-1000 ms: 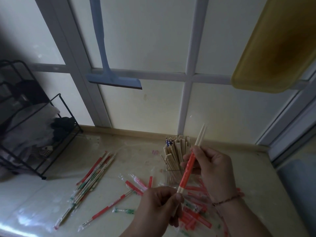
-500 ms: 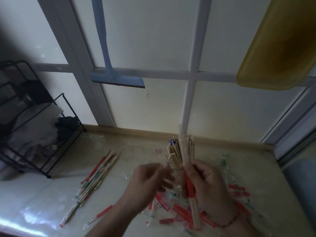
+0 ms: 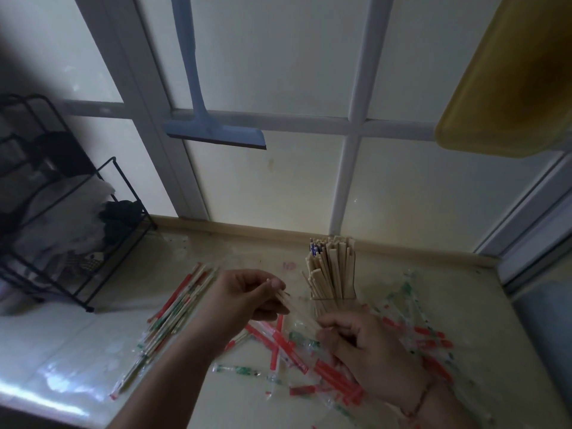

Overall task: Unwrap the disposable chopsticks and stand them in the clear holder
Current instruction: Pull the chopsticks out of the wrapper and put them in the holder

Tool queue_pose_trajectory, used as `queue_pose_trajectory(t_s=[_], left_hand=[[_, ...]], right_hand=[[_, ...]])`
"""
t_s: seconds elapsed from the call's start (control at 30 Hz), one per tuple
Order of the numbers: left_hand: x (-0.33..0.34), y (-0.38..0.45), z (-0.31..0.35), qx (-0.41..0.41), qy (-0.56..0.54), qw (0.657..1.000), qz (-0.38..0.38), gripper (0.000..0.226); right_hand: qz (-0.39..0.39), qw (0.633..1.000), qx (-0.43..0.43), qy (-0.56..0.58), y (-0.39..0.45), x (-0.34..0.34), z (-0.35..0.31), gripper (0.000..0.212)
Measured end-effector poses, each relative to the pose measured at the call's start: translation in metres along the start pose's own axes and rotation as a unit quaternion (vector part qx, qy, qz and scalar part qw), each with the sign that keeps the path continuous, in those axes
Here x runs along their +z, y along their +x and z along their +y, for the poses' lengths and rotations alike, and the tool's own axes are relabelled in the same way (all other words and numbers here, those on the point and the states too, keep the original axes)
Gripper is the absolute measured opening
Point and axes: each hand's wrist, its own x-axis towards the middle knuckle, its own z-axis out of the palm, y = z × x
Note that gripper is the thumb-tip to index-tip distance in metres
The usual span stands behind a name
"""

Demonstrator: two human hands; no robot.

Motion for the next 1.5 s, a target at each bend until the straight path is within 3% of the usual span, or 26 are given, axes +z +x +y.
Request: queue_pose_trajectory(t_s=[0.1, 0.17, 0.43, 0.8, 0.9, 0.97, 1.03, 1.07, 1.13, 1.2, 1.23, 1.3, 1.33, 1.4, 1.5], left_hand=[[-0.008, 0.005, -0.005, -0.003, -0.019, 1.000, 0.022, 0.031], [-0.017, 0.009, -0.007, -0.013, -0.057, 0.997, 0.047, 0.028], [-0.049, 0.015, -0.021, -0.067, -0.115, 0.989, 0.069, 0.028], [-0.115, 0.015, -0.032, -0.059, -0.134, 0.966, 0.212, 0.025], [-0.125, 0.010, -0.033, -0.055, -0.144, 0.961, 0.230, 0.025], [-0.125, 0.009, -0.035, -0.055, -0.157, 0.959, 0.231, 0.026], [-0.119, 0.008, -0.036, -0.060, -0.164, 0.958, 0.226, 0.027], [-0.115, 0.009, -0.037, -0.063, -0.162, 0.959, 0.223, 0.027], [-0.108, 0.010, -0.039, -0.062, -0.157, 0.960, 0.223, 0.027], [-0.106, 0.010, -0.039, -0.058, -0.161, 0.959, 0.225, 0.027], [-0.105, 0.010, -0.038, -0.056, -0.165, 0.958, 0.226, 0.027], [-0.104, 0.011, -0.037, -0.055, -0.171, 0.957, 0.229, 0.026], [-0.104, 0.012, -0.036, -0.054, -0.172, 0.956, 0.231, 0.026], [-0.101, 0.012, -0.036, -0.053, -0.171, 0.956, 0.233, 0.026], [-0.099, 0.013, -0.037, -0.054, -0.165, 0.956, 0.237, 0.025]], right_hand=[[-0.057, 0.998, 0.032, 0.006, -0.004, -0.007, 0.006, 0.039], [-0.068, 0.996, 0.054, 0.013, -0.010, -0.018, 0.012, 0.035], [0.023, 0.987, 0.114, 0.107, -0.030, -0.036, 0.058, 0.016], [0.070, 0.974, 0.202, 0.072, -0.062, -0.065, 0.126, 0.018], [0.089, 0.973, 0.204, 0.067, -0.064, -0.064, 0.137, 0.060], [0.122, 0.958, 0.218, 0.140, -0.062, -0.056, 0.144, 0.045], [0.123, 0.961, 0.190, 0.160, -0.053, -0.046, 0.151, 0.041], [0.110, 0.966, 0.163, 0.170, -0.051, -0.044, 0.142, 0.050], [0.084, 0.959, 0.092, 0.256, -0.054, -0.058, 0.135, 0.086], [0.131, 0.902, -0.025, 0.411, -0.052, -0.050, 0.126, 0.105], [0.105, 0.863, -0.060, 0.490, -0.050, -0.051, 0.129, 0.103], [0.107, 0.823, -0.080, 0.552, -0.051, -0.048, 0.121, 0.097], [0.153, 0.823, -0.063, 0.543, -0.050, -0.044, 0.110, 0.093], [0.192, 0.888, -0.067, 0.413, -0.042, -0.038, 0.104, 0.076], [0.298, 0.901, 0.004, 0.315, -0.034, -0.041, 0.102, 0.070]])
